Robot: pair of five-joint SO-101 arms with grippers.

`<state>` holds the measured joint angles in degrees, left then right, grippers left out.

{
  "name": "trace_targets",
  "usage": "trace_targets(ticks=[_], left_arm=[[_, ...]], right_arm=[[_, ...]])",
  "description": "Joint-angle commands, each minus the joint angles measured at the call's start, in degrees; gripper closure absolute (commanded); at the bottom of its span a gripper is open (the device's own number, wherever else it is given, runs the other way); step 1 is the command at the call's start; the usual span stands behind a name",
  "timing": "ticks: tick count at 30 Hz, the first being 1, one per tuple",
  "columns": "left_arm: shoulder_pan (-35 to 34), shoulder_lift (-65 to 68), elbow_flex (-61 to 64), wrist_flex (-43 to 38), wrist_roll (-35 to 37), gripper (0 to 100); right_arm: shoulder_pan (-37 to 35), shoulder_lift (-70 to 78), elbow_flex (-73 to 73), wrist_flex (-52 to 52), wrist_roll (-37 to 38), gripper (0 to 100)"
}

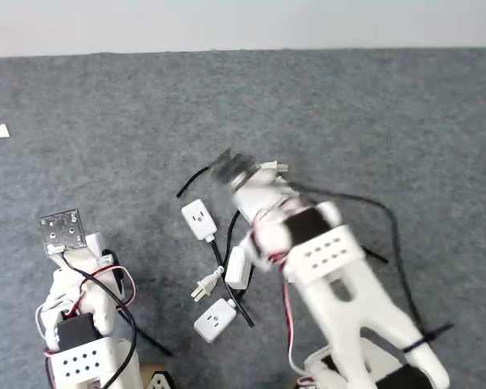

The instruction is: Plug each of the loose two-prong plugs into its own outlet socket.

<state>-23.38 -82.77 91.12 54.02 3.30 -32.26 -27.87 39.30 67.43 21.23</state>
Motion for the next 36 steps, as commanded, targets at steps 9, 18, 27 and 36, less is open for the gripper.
trace_targets(ticks=[9,18,27,36], left_arm=[[0.35,-0.53,-0.84,-1.58,-0.53,98],[0.44,-0.53,-0.84,-1.49,-0.53,98],[0.53,-0.53,-0.84,-1.49,-0.53,98],[0.53,-0.53,-0.84,-1.49,-0.53,98]], right_arm=[[-17.63,-2.15,16.7,-2.42,29.8,53.4],[-23.08,-1.89,17.85,-7.6,30.77,48.7],[-34.59,-1.98,18.11,-4.53,25.58,48.7],[-32.31,9.27,17.32,-15.87,18.11,48.9]])
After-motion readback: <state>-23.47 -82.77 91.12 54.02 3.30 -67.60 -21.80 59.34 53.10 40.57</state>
